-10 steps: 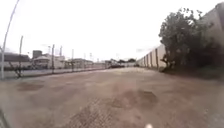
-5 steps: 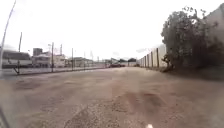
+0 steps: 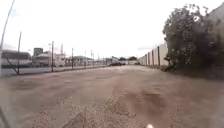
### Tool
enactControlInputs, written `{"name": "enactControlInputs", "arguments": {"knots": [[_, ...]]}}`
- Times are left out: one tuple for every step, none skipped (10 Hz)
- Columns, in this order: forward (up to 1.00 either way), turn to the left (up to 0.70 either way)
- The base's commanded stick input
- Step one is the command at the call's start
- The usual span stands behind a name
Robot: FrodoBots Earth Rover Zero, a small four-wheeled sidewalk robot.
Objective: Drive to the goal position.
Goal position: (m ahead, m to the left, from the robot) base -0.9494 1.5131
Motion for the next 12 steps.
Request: {"name": "enactControlInputs", "arguments": {"knots": [[0.30, 0.00], [0.30, 0.00], [0.30, 0.00], [0.30, 0.00], [0.30, 0.00], [0.30, 0.00], [0.30, 0.00], [0.30, 0.00], [0.30, 0.00], [0.30, 0.00], [0.30, 0.00], [0.30, 0.00]]}}
